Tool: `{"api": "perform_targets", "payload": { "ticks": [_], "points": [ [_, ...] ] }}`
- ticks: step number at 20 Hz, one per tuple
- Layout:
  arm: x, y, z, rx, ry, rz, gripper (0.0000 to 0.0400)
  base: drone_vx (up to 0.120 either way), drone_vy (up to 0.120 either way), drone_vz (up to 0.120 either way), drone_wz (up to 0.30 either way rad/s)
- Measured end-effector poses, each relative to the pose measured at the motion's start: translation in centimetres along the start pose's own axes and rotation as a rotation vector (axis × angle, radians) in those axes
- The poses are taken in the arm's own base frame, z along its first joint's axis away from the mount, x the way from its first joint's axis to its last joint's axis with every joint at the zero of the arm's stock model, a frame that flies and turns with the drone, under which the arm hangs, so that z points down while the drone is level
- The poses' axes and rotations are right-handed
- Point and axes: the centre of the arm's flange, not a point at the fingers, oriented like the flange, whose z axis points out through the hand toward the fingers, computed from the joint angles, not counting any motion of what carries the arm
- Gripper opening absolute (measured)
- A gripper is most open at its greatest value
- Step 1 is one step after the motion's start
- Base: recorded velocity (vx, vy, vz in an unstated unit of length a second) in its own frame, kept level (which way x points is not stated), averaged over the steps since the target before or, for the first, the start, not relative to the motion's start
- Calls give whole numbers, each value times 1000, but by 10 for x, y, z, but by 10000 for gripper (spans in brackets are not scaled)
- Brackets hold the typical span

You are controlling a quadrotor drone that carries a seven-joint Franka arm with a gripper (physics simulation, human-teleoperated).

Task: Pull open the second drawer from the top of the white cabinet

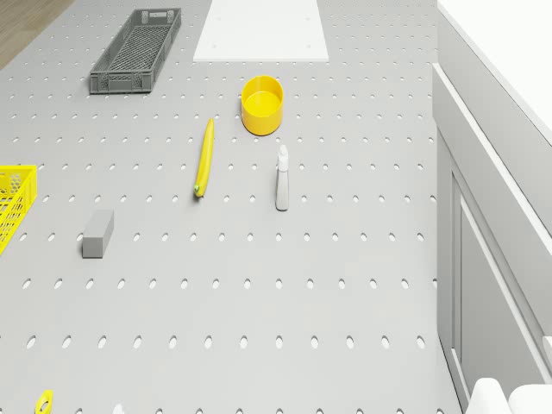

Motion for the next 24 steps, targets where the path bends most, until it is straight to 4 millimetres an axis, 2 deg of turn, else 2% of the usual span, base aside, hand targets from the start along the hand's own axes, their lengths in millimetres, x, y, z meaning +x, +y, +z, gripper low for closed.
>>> {"api": "perform_targets", "payload": {
  "ticks": [2,6,7,8,10,15,16,18,19,23,24],
  "points": [
    [-8,-4,-5,-15,14,41,211,0,0,0,0],
    [-4,-1,-12,-8,7,14,169,0,0,0,0],
    [-6,-2,-15,-11,9,37,188,0,0,0,0],
    [-1,0,-17,-7,6,-15,169,0,0,0,0],
    [0,0,-23,-1,2,-12,146,0,0,0,0],
    [0,1,-41,0,1,3,142,0,0,0,0],
    [-1,0,-44,-3,4,13,153,0,0,0,0],
    [1,1,-49,2,-1,-12,132,0,0,0,0],
    [-5,-2,-53,-8,7,26,188,0,0,0,0],
    [-3,0,-68,-7,7,5,164,0,0,0,0],
    [-10,-3,-73,-17,16,45,223,0,0,0,0]
  ]
}}
